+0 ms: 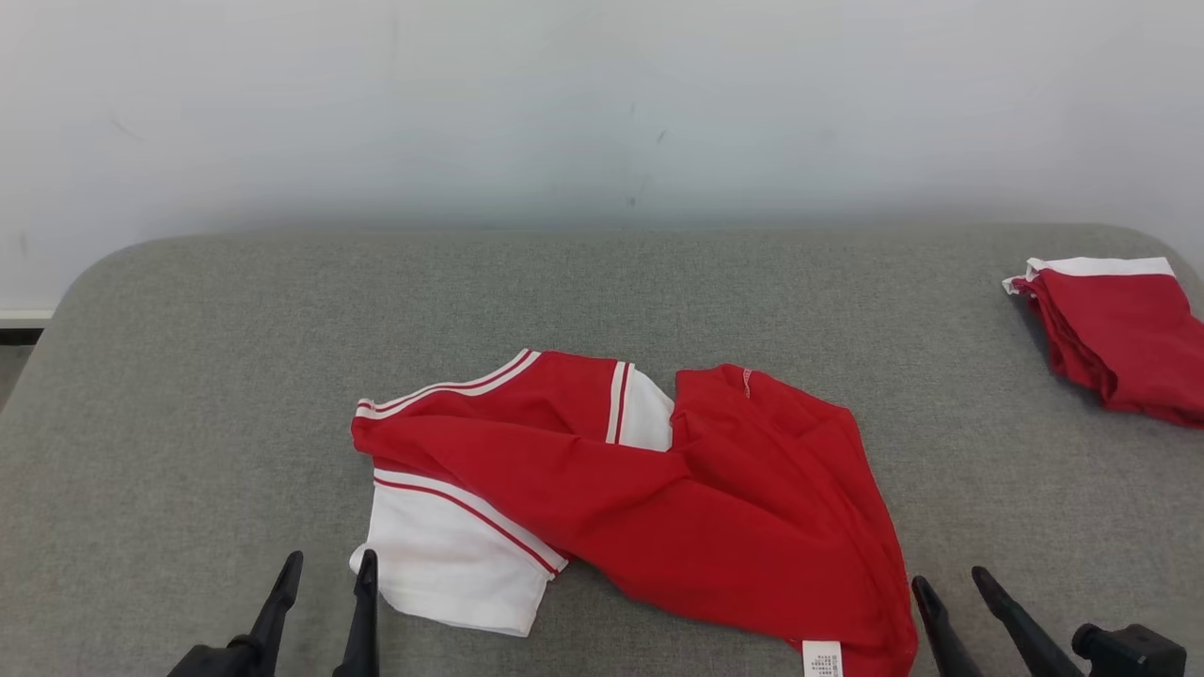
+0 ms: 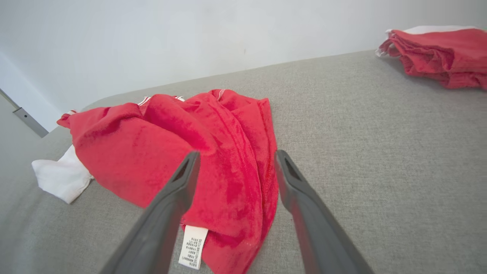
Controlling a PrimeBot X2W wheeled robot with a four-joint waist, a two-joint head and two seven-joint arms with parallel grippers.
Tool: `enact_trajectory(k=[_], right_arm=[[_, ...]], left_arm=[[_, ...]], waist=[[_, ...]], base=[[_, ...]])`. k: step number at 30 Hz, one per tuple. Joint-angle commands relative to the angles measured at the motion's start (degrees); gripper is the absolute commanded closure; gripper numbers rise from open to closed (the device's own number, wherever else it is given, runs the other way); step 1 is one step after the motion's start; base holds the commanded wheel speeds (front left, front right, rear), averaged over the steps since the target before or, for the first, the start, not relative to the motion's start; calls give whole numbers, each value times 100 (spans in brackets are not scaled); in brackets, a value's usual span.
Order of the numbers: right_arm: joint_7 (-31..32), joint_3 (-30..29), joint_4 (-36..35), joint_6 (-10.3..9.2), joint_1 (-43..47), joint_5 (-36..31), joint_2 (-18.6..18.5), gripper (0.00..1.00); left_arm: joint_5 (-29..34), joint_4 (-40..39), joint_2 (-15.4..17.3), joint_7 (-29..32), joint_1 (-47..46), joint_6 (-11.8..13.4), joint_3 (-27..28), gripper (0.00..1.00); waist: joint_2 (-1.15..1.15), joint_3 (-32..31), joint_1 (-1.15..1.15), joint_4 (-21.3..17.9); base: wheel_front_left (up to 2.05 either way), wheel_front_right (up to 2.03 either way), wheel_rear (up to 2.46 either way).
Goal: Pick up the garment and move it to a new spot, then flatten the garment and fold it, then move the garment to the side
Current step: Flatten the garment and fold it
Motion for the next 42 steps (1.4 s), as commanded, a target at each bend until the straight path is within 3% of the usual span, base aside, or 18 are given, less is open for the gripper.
enact_trajectory(k=[1,10,27,36,42], right_arm=[[1,-206,-117,-16,111,-254,91,0],[1,-1229,-885,-16,480,-1418,857,0],[0,-1683,-1076,-16,620,-2380,1579,0],[1,-1666,-910,-16,581,-2429,1571,0],[0,-1545,-477,-16,491,-2350,1387,0]], left_arm=[[11,-33,34,-2,99,9,52,0],[58,-138,48,-2,88,9,269,0],[250,-319,142,-2,60,9,477,0],[269,-249,101,-2,129,9,444,0],[152,63,356,-2,-128,9,106,0]], waist=[[0,-27,0,-10],[0,-74,0,-96],[0,-110,0,-20],[0,-80,0,-32],[0,73,0,-55]], base=[[0,0,0],[0,0,0],[0,0,0],[0,0,0],[0,0,0]])
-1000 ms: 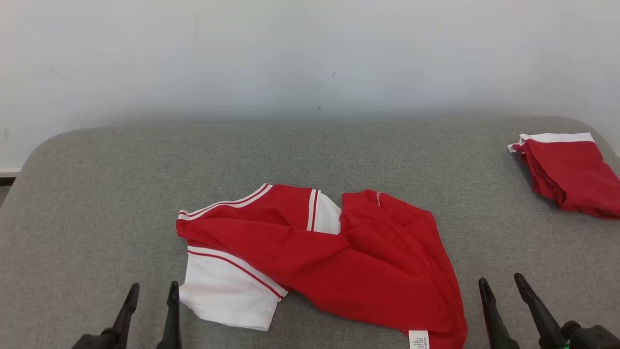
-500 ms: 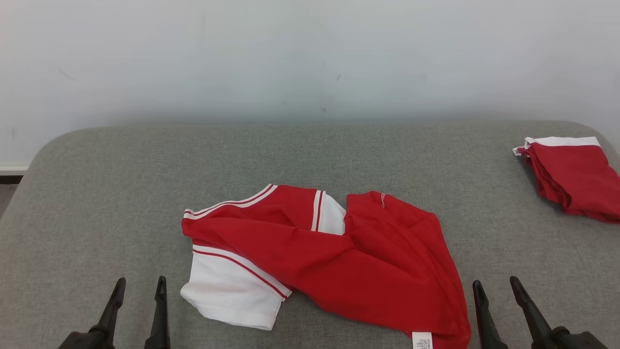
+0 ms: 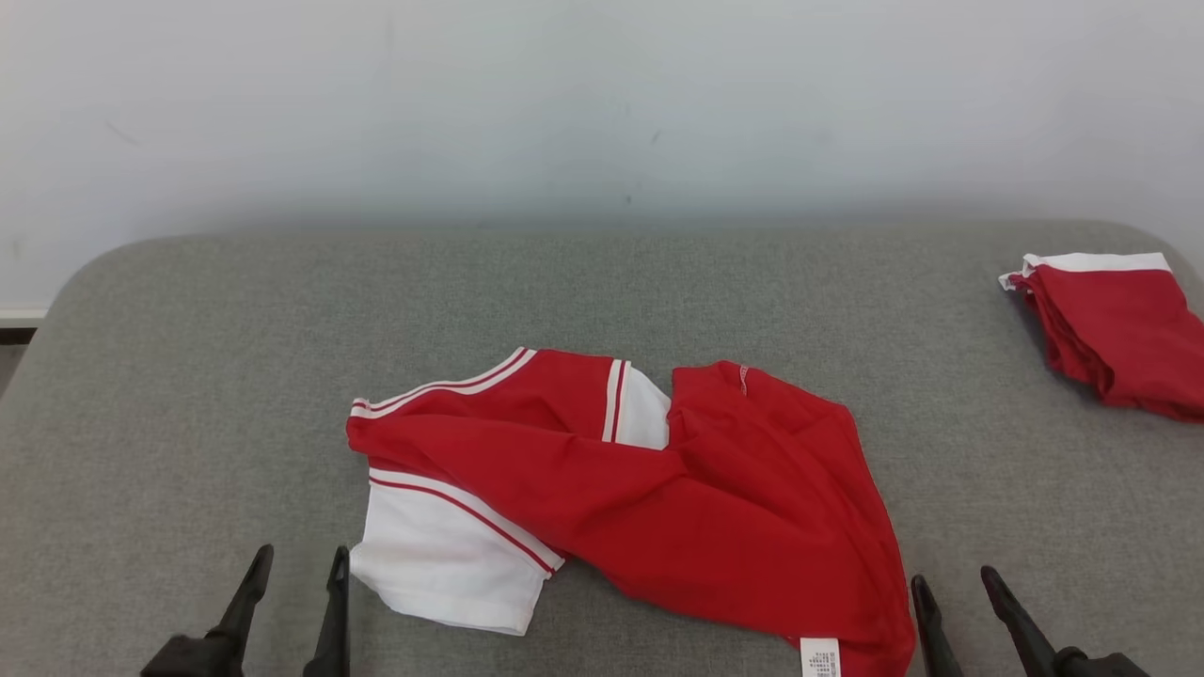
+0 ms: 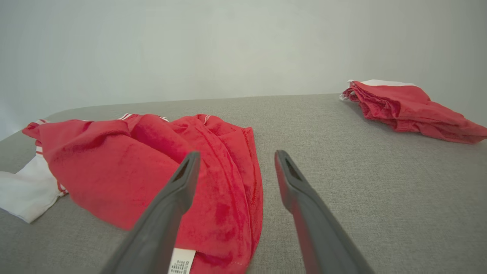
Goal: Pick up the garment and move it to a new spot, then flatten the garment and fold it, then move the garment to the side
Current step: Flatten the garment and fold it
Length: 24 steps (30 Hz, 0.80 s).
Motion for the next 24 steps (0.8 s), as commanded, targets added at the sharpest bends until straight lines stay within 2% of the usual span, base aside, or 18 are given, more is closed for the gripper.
enact_trajectory(k=[1,6,12,24], right_arm=[[1,25,87,-16,-48,43,-76,0],[2,248,600,-16,-214,161,-233,0],[2,554,1130,-16,-413,326,-196,0],[2,1015,1462,-16,-653,610,-161,0]], left_arm=[[-77,78,67,-2,-119,9,-67,0],[-221,476,265,-2,-444,9,-359,0],[-500,1189,491,-2,-937,9,-807,0],[-958,2390,664,-2,-1485,9,-1278,0]], waist=[[0,86,0,-21],[0,288,0,-80],[0,485,0,-94],[0,640,0,-256]], base=[[0,0,0],[0,0,0],[0,0,0],[0,0,0]])
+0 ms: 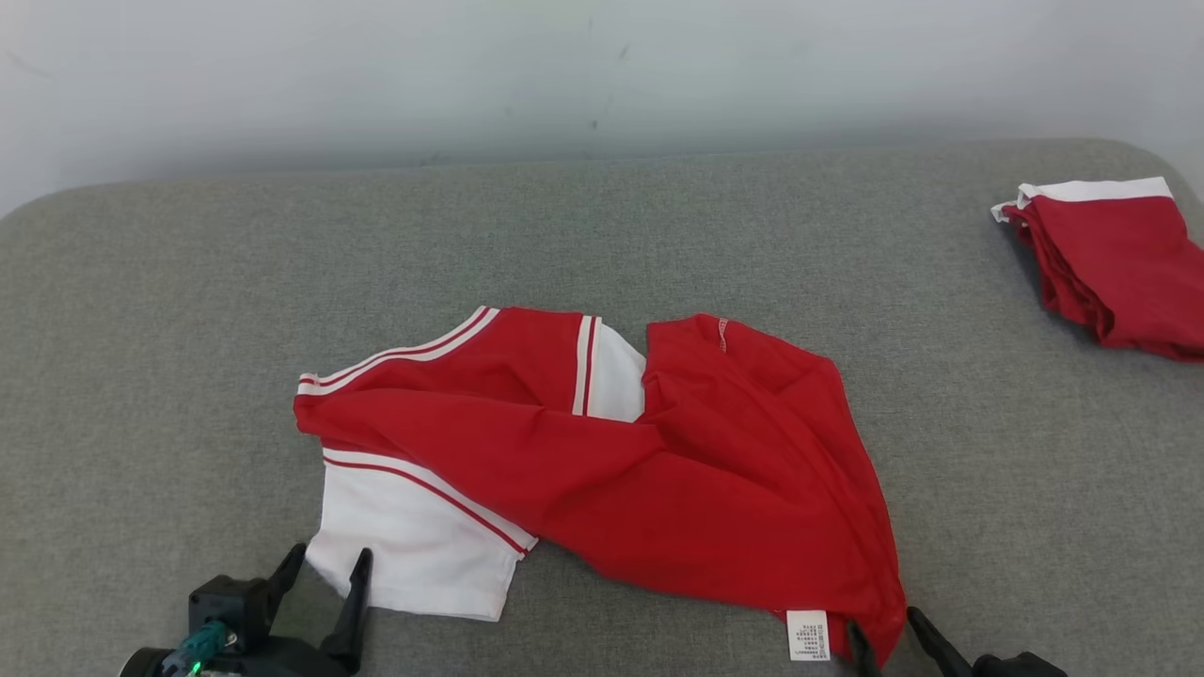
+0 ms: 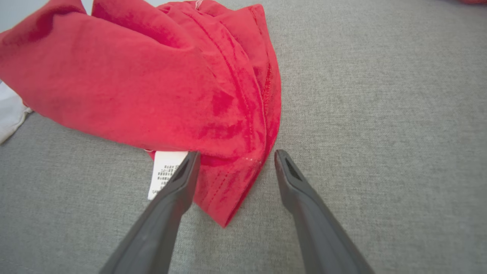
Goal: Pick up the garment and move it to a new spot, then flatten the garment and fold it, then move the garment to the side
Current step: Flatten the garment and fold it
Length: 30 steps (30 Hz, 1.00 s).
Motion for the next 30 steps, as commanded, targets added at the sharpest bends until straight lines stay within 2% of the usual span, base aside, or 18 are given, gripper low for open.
enact_trajectory(k=[1,10,11,12,13,22,30], right_arm=[[2,41,25,-16,-74,49,-5,0],[2,296,105,-16,-245,344,-40,1],[1,321,107,-16,-276,388,-31,49],[1,342,113,-16,-315,402,-28,78],[1,369,118,-16,-348,425,-13,100],[1,447,-313,-16,-442,656,-17,100],[2,508,-1203,-16,-1001,1041,-285,100]], left_arm=[[-50,94,22,-2,-104,9,-27,0],[-323,484,-36,-2,-275,9,-152,0],[-355,492,-33,-2,-296,9,-169,20],[-382,495,-23,-2,-310,9,-180,60],[-442,491,-34,-2,-308,9,-202,100],[-911,-81,-92,-2,-89,9,-96,100],[-1300,-1146,233,-2,-565,9,13,100]], waist=[[0,18,-1,-27],[0,54,-1,-47],[0,64,-1,-46],[0,76,-1,-49],[0,90,-1,-50],[0,65,-1,4],[0,146,-1,-36]], base=[[0,0,0],[0,0,0],[0,0,0],[0,0,0],[0,0,0],[0,0,0],[0,0,0]])
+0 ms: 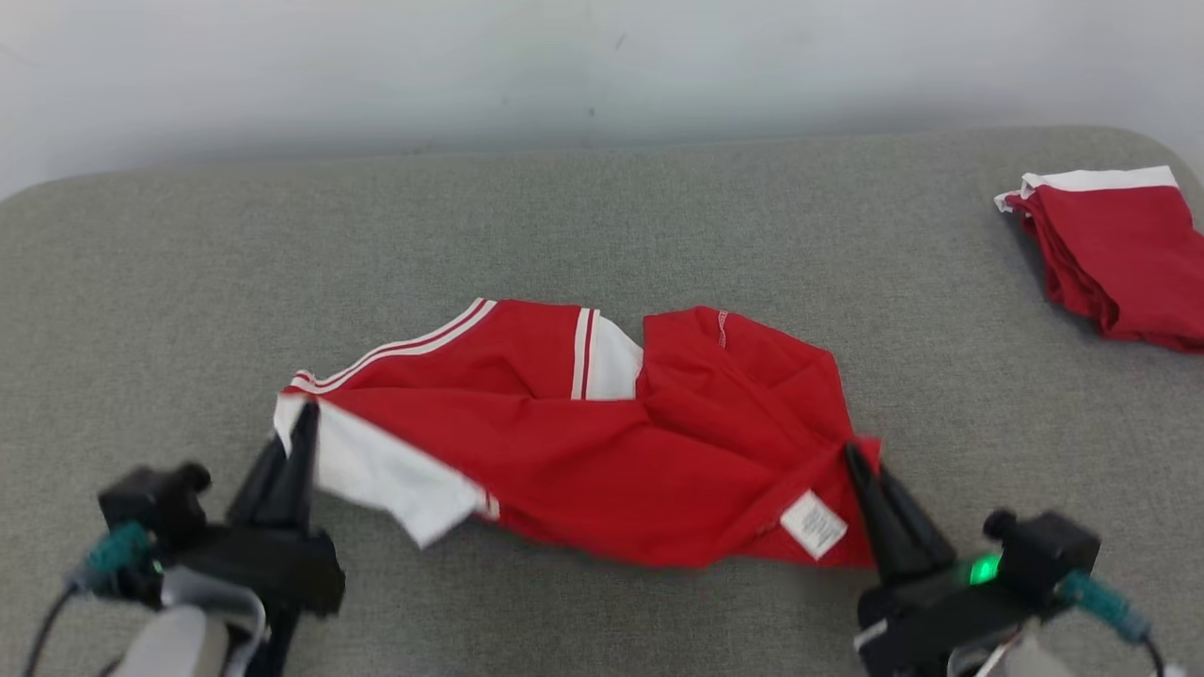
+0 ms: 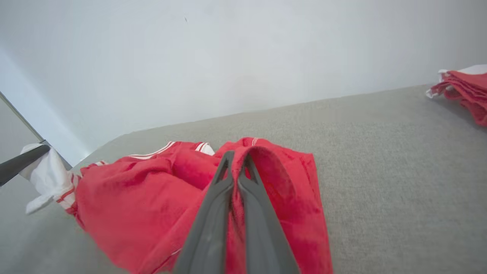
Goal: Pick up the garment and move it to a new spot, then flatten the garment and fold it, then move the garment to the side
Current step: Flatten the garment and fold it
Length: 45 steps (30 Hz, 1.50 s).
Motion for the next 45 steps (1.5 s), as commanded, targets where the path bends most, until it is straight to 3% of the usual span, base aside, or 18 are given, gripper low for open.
enact_trajectory(k=[1,8,16,22,23,28,35,45], right_arm=[[2,-2,-137,-16,-305,144,-105,100],[1,-32,-221,-16,-1621,592,-487,100],[228,-221,226,-16,-4488,1538,-1046,100],[672,-463,1128,-16,-6794,1895,-1212,100],[804,-437,1481,-16,-7533,1796,-1248,100],[899,-224,2242,-16,-9134,1524,-1218,100],[755,167,3230,-16,-10422,1372,-1166,100],[653,600,4052,-16,-10899,1597,-1102,100]], left_arm=[[-130,-175,133,-2,-312,9,-68,100],[-403,-450,538,310,-1884,9,-561,100],[-845,-9,791,1115,-5076,9,-746,100],[-656,910,711,1409,-7271,17,-922,100],[-583,1281,656,1429,-7991,29,-908,100],[-295,1975,590,1490,-9457,18,-1089,100],[-152,2704,439,1372,-10646,12,-1302,100],[-336,3341,385,1203,-10992,11,-1637,100]], waist=[[0,85,0,-18],[0,536,0,-5],[0,1971,0,-103],[0,2746,0,-167],[0,2900,0,-189],[0,3117,0,-324],[0,3106,0,-426],[0,3239,0,-428]], base=[[0,0,0],[0,0,0],[0,0,0],[0,0,0],[0,0,0],[0,0,0],[0,0,0],[0,0,0]])
